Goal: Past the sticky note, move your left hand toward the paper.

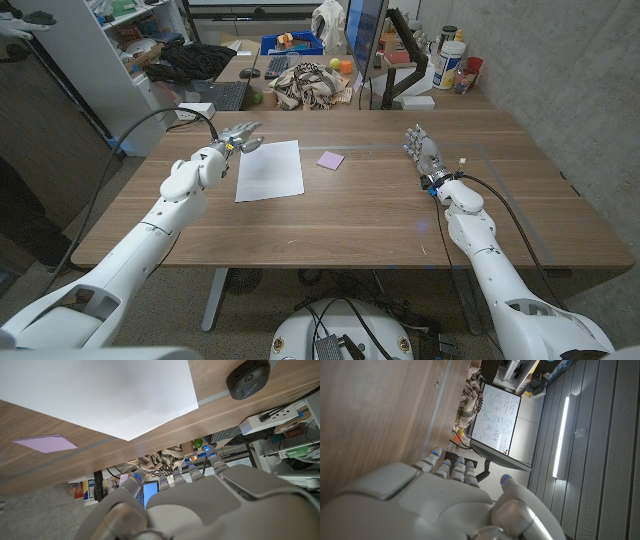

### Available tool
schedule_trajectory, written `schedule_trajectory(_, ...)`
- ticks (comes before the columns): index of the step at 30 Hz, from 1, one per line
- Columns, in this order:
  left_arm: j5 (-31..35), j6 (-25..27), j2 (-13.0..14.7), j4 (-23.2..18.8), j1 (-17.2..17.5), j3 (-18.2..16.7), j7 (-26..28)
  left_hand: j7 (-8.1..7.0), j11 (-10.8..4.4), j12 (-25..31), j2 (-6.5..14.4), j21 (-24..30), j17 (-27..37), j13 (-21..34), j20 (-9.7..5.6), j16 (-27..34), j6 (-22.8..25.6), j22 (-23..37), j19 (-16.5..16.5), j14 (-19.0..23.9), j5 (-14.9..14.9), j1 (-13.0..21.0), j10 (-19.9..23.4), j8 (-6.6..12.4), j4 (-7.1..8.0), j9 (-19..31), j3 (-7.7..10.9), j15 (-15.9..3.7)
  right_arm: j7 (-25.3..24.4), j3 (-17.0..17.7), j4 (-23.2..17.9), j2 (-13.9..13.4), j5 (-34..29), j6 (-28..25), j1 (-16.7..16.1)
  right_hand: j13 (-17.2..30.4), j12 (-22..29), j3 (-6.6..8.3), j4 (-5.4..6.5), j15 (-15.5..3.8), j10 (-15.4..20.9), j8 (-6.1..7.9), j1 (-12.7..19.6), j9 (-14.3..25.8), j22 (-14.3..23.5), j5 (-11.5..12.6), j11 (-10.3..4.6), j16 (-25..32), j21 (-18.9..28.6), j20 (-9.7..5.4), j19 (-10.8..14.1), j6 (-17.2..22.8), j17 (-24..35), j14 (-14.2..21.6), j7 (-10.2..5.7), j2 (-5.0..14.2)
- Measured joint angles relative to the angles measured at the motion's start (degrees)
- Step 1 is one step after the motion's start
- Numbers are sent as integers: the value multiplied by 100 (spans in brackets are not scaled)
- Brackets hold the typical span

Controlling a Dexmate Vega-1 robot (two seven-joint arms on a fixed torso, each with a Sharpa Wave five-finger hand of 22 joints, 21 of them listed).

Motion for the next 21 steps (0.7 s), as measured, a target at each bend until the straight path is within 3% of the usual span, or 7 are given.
schedule_trajectory(21,106,-22,72,48,-42,87,-168,0,-51,0,0,-142,1,-1,-1,0,0,27,1,0,-32,0,9,0,0,-1,0,0,-30,-7,-97,-10,-1,-15,-51,0,0,0,0,0,0,0,0,0,0,0,0,0,-20,0,0,0,13,0,0,0)
